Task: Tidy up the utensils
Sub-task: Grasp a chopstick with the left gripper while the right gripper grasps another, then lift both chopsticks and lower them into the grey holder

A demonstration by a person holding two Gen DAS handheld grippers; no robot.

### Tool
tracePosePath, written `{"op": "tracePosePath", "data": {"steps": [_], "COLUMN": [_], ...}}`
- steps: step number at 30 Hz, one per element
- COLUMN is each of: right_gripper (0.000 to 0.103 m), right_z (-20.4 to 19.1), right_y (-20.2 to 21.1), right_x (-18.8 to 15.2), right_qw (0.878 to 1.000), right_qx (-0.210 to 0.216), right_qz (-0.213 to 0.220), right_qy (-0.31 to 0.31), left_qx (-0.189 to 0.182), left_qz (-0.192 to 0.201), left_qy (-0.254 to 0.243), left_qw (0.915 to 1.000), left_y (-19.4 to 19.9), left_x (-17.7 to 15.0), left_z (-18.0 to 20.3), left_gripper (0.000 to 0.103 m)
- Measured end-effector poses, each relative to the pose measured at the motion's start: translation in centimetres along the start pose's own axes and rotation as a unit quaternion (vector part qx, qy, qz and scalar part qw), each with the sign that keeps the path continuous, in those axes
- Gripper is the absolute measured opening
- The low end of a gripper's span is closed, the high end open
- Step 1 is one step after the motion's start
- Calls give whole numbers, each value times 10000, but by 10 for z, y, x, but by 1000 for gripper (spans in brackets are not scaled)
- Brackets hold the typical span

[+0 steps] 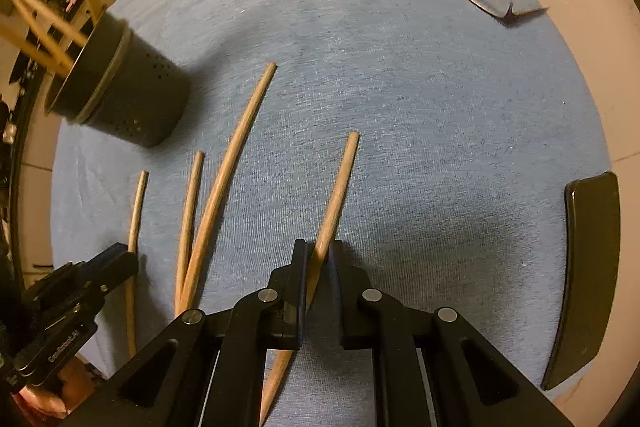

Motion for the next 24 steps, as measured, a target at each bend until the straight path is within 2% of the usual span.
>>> {"op": "tracePosePath", "data": {"steps": [1,4,8,10,11,15,17,21,24], "right_gripper": [11,10,6,6,6,6,6,6,6], "right_z": [1,2,1,1,0,-10,-20,-34,-41], "right_y": [0,1,2,5,10,39,61,98,119], "right_x": [2,7,6,1,-2,-9,-18,-33,-45], "right_qw": [10000,10000,9999,9988,9977,9947,9901,9790,9709], "right_qx": [48,13,136,479,659,790,880,842,801], "right_qz": [-19,-39,-12,49,161,635,1031,1717,2088], "right_qy": [-49,-27,-10,-70,-64,165,360,706,859], "left_qx": [14,264,249,160,130,24,15,84,160], "left_qz": [-28,-50,71,290,393,938,1223,1745,1965], "left_qy": [15,-11,-20,-85,-82,-35,-1,-60,-118], "left_qw": [10000,9996,9997,9994,9991,9956,9925,9846,9803], "left_y": [-1,-3,0,10,17,52,68,101,116], "left_x": [3,5,-1,-7,-10,-17,-20,-29,-36], "left_z": [1,3,3,4,4,3,5,13,20], "left_gripper": [19,6,6,6,6,6,6,6,6]}}
Point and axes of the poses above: each gripper's, at about its wrist camera, not at the fingertips, and y roughly against the way its jaws point, z to its right, x to its top, the point moved 3 cm from there along -y, roughly the way its jaws point, and after that the axes turned 15 degrees about -z, right-handed, at the moved point
